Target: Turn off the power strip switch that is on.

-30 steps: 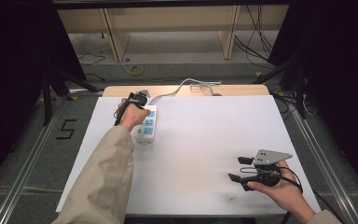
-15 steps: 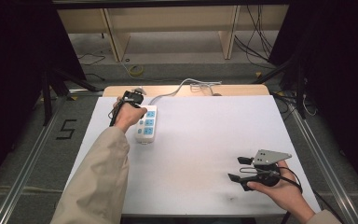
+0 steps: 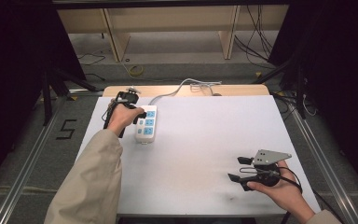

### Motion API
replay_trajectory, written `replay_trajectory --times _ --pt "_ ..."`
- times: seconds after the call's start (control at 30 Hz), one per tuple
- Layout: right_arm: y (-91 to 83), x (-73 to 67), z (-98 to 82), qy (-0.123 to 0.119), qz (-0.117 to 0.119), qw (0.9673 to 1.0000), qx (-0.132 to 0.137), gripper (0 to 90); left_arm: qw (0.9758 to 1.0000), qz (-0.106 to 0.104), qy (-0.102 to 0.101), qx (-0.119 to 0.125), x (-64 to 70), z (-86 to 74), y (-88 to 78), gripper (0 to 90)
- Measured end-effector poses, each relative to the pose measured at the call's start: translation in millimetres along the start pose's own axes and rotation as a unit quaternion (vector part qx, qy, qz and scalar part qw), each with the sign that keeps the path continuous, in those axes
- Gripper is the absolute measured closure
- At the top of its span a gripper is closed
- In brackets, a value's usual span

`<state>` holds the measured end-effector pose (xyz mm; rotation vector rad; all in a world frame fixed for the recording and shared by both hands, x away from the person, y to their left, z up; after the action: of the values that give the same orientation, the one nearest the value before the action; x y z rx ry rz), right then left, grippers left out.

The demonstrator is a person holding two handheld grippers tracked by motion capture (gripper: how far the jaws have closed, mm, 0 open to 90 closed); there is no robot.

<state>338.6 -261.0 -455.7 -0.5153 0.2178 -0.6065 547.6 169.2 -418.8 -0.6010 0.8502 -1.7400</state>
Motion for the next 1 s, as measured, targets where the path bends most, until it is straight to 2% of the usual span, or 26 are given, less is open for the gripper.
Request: replay_trajectory --times 0.1,0.37,0.53,0.63,0.77,1.0 --pt "-0.2 0.0 0.1 0.000 0.000 1.0000 0.001 27.7 1.0000 0.001 0.006 0.002 -2.3 -2.4 -0.5 40.6" --pt "-0.2 0.5 -0.2 0.001 -0.001 1.0000 0.001 27.6 0.9996 -0.020 0.015 0.011 -1.1 -12.2 -9.2 31.2" --pt "-0.2 0.5 -0.1 0.001 -0.002 1.0000 0.002 27.5 0.9988 -0.034 0.017 0.030 2.1 -19.3 -19.8 27.7" --pt "-0.4 0.9 0.0 0.002 -0.003 1.0000 0.003 27.5 0.9975 -0.046 0.025 0.048 6.0 -24.9 -28.4 25.7" --pt "-0.6 1.1 -0.1 0.002 -0.003 1.0000 0.003 27.6 0.9947 -0.064 0.048 0.065 11.8 -35.1 -39.3 21.9" --pt "-0.6 0.8 0.2 0.002 -0.004 1.0000 0.003 27.5 0.9911 -0.079 0.045 0.097 15.6 -50.3 -58.4 22.0"
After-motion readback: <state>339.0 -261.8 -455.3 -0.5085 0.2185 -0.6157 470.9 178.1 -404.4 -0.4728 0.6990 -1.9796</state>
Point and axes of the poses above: each handheld gripper's, and its own axes: y roughly forward along the jaws, z roughly out of its top, x roughly to its right, the point moved 1 cm from there along y, roughly forward along the jaws, and after that the axes turned 4 degrees about x, right-handed, at the moved point
